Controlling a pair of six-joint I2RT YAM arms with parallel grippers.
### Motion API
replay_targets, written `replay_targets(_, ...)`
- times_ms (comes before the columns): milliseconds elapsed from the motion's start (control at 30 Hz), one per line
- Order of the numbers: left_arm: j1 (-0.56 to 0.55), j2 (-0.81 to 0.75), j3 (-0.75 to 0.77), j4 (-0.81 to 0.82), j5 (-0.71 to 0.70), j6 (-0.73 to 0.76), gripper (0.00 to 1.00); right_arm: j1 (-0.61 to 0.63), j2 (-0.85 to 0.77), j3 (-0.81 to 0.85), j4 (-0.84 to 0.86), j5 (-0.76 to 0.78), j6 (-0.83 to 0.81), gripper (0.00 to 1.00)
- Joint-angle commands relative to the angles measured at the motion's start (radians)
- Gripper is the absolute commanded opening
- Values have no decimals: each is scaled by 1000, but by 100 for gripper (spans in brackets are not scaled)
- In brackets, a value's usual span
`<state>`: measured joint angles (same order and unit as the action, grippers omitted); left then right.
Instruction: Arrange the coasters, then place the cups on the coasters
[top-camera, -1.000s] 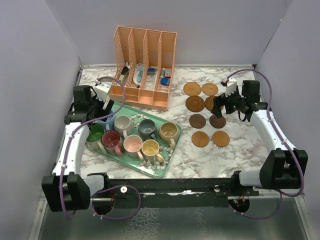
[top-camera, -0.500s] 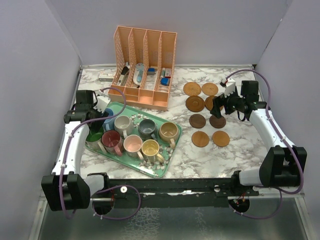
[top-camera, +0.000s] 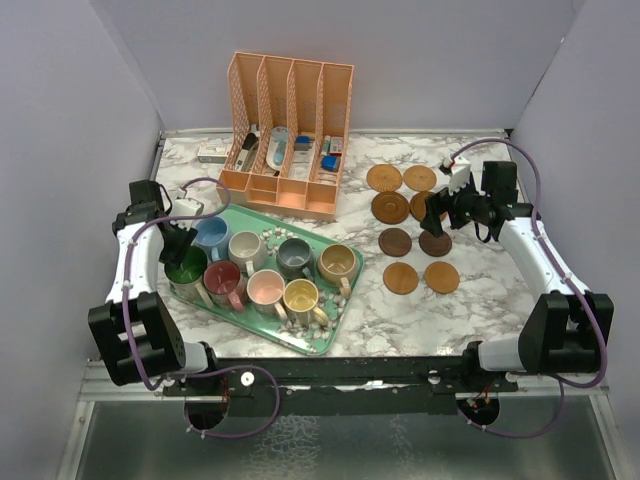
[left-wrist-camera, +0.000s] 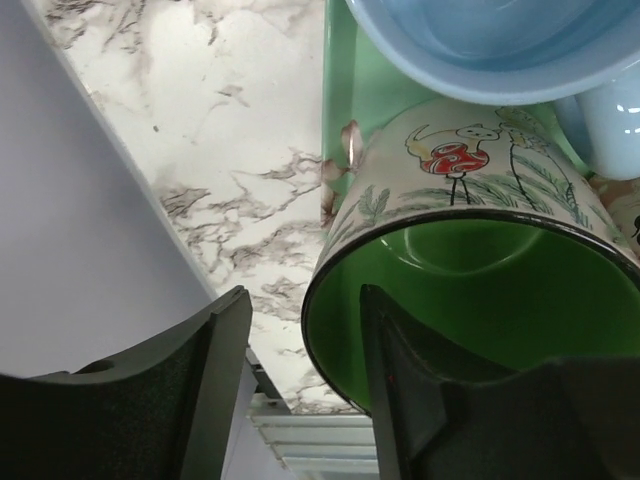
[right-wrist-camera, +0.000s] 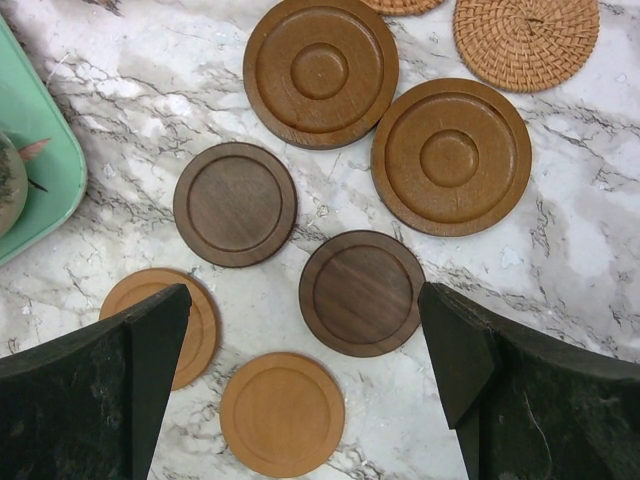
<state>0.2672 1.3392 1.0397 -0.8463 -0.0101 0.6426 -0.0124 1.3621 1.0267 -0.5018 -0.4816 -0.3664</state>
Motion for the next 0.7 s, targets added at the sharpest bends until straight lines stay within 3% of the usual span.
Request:
replay_targets(0,34,39,33,-7,128,19,47,4,14,-8,0,-25,-14,100)
replay_targets(333,38,97,62,5,144,-5,21,5,30,-4,-9,-28,-19,100)
replay_targets(667,37,101,128,-38,81,111,0,4,44,0,-15,-36,-18,100)
